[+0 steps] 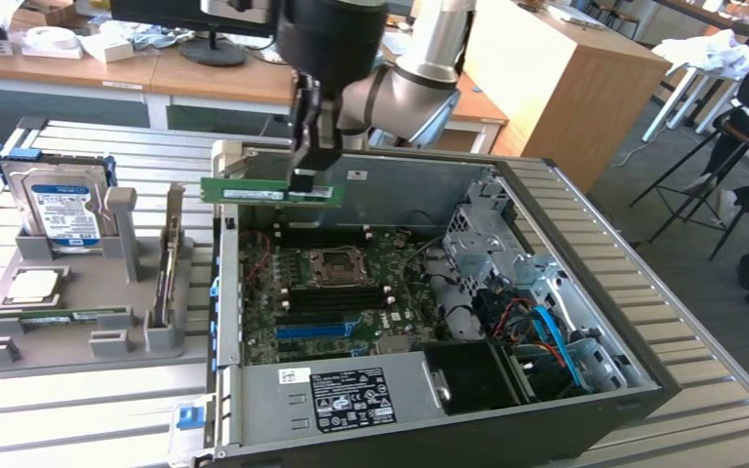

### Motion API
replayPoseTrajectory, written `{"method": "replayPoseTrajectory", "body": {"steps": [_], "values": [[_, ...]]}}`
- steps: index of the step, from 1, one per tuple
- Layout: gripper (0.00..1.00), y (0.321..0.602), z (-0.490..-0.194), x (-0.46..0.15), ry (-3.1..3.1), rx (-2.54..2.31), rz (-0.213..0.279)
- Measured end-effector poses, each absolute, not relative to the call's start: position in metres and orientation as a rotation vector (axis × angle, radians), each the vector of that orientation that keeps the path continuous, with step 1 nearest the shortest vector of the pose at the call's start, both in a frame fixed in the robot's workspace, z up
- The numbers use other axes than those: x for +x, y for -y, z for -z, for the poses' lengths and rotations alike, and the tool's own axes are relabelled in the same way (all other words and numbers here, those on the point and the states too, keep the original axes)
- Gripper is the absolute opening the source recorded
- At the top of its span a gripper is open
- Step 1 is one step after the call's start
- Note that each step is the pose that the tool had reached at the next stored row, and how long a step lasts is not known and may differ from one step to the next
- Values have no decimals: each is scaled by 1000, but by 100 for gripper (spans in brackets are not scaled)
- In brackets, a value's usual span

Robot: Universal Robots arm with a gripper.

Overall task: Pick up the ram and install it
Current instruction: 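Pick up the ram and move it above insertion slot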

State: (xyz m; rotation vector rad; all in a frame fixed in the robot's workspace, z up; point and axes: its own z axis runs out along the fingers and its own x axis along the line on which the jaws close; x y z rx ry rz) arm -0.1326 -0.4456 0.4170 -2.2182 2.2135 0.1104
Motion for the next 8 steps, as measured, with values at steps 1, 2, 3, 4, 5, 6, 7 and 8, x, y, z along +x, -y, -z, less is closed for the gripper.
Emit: {"method": "replayPoseTrajectory", "body": {"steps": [1, 2, 3, 4, 5, 6, 7, 8], "values": [[12, 446, -417, -130, -2213, -2218, -110], [12, 446, -417, -127, -2213, -2218, -110], [12, 446, -417, -125, -2213, -2218, -110], [12, 446, -417, -123, -2213, -2218, -110], [12, 446, -417, -120, -2213, -2218, -110], [12, 446, -417, -118, -2213, -2218, -110], [12, 446, -417, -116, -2213, -2218, -110], [12, 446, -417, -113, -2213, -2218, -110]]}}
